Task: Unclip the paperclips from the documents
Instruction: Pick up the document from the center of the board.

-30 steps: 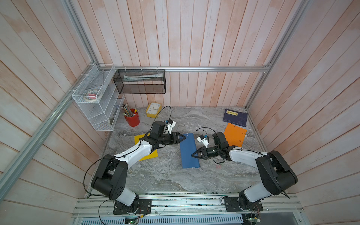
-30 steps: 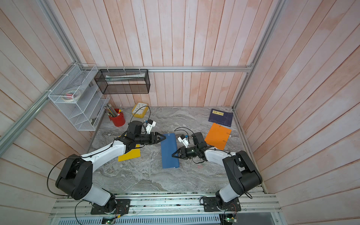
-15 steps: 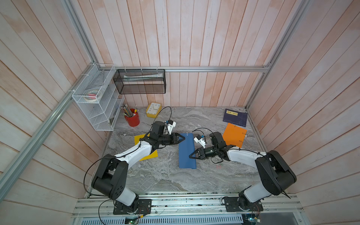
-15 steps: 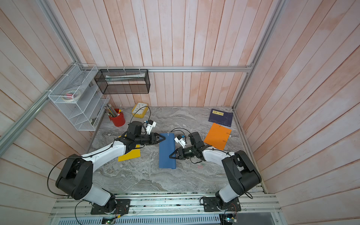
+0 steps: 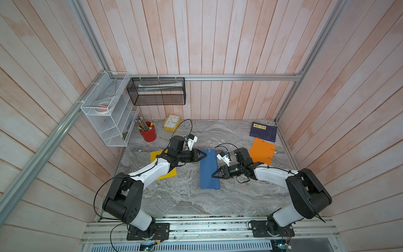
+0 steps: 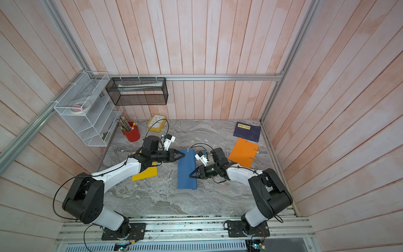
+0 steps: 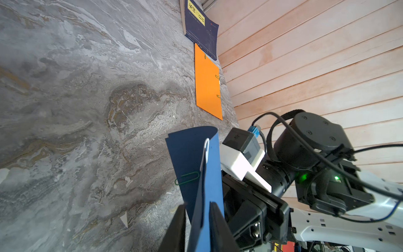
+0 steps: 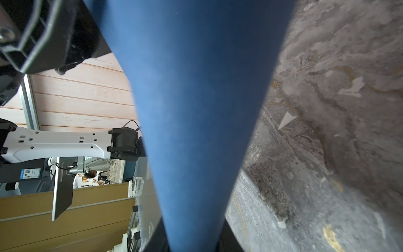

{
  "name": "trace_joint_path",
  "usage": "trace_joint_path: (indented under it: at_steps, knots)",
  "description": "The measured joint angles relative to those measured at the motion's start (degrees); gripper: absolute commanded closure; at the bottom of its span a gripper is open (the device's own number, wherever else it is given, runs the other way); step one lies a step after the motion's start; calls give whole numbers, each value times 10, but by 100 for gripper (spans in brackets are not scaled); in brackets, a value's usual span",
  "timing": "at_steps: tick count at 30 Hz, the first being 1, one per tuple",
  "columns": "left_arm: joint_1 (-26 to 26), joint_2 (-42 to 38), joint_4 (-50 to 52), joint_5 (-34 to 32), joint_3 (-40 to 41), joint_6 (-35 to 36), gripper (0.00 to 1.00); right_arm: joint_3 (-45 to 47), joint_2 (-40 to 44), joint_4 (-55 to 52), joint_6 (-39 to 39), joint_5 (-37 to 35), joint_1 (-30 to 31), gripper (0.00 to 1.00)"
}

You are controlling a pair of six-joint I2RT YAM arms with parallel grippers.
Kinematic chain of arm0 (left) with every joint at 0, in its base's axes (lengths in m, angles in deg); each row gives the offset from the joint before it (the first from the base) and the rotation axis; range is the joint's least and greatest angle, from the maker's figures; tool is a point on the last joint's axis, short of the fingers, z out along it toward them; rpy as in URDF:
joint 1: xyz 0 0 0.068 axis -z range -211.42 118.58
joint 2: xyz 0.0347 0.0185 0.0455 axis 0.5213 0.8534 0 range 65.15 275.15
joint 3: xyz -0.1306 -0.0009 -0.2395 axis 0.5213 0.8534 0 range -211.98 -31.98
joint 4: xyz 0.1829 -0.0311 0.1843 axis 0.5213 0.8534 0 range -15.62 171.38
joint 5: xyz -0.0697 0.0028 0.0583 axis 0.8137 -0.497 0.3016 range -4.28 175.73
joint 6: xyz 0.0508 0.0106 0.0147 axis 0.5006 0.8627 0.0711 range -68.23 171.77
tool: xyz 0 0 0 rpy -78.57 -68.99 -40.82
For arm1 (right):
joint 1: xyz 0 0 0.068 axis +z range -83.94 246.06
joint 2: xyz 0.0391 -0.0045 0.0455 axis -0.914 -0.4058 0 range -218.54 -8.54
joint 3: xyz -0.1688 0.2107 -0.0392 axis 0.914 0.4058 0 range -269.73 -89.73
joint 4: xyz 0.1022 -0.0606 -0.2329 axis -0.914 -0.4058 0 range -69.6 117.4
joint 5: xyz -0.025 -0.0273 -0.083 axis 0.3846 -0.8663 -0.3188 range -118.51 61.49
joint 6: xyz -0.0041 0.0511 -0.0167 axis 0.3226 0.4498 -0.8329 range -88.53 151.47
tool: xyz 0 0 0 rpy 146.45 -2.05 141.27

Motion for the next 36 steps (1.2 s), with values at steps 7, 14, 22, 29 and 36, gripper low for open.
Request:
trace_joint_path:
  at_steps: [7,14,22,29,36]
  knots:
    - [0,0,0,21,0,9,78,0,0,-2,-8,25,0,75]
    - [0,0,-1,28,1,15,77,-14,0,-19,-27,45,9,75]
    - [0,0,-7,28,1,16,85,-18,0,-27,-35,47,17,75]
    - [0,0,-7,28,1,19,91,-18,0,-27,-34,47,17,74]
    - [0,0,-6,28,1,19,95,-19,0,-26,-33,47,17,73]
